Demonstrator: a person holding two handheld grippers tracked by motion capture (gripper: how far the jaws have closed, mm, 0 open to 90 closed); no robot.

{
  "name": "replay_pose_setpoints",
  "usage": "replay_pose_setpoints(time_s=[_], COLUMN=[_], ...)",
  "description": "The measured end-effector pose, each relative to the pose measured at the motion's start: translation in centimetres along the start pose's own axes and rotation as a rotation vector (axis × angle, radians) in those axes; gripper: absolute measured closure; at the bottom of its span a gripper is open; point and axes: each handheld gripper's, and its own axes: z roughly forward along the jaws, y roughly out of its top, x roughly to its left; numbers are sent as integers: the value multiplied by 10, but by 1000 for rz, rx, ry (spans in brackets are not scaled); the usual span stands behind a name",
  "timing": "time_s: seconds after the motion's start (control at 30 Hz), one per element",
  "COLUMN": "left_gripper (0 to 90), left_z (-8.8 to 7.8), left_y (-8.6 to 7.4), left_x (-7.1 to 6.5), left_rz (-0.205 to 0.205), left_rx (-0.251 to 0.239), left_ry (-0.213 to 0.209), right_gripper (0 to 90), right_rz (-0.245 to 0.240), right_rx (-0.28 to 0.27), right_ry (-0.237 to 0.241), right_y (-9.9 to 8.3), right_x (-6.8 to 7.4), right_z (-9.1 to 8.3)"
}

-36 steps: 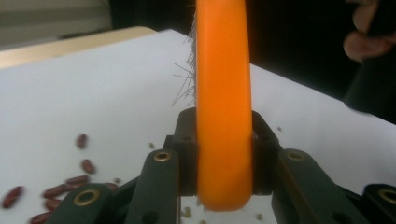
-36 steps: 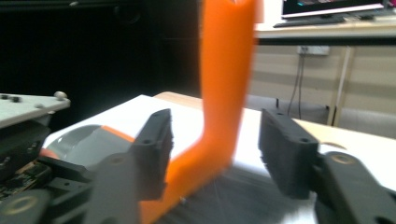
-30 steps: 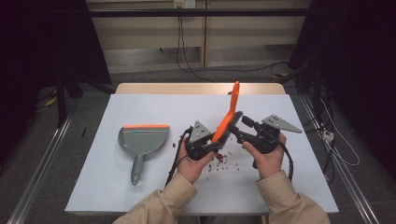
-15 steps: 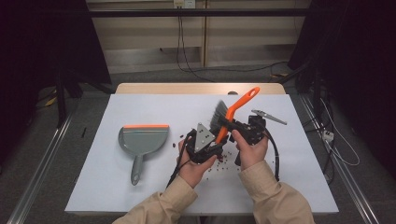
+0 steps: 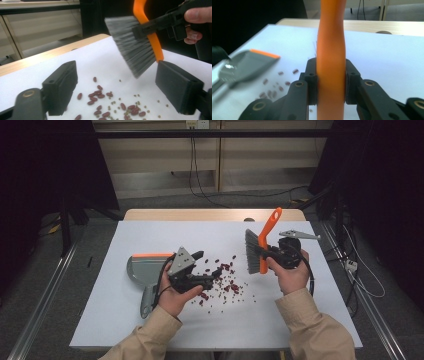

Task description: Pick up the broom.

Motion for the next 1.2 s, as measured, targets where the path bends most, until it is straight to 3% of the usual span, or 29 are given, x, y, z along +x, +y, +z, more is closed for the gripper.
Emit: replay_pose_setpoints(time_s=[0.3, 0.73, 0.97, 1.2], left_gripper=[89, 48, 46, 42], left_z=[-34, -73, -89, -100], left_y=[-5, -24, -33, -39], left_x=[22, 55, 67, 73], left_rz=[-2, -38, -40, -57], left_rx=[-7, 4, 12, 9], left_ry=[-6, 47, 74, 93], right_gripper=[713, 712, 712, 713], right_rz=[-10, -11, 6, -32], right_rx=[59, 148, 182, 212], right_ry=[-25, -98, -128, -184], right_y=[-4, -12, -17, -19], right_x=[-21, -50, -63, -71], right_z=[-18, -38, -48, -59])
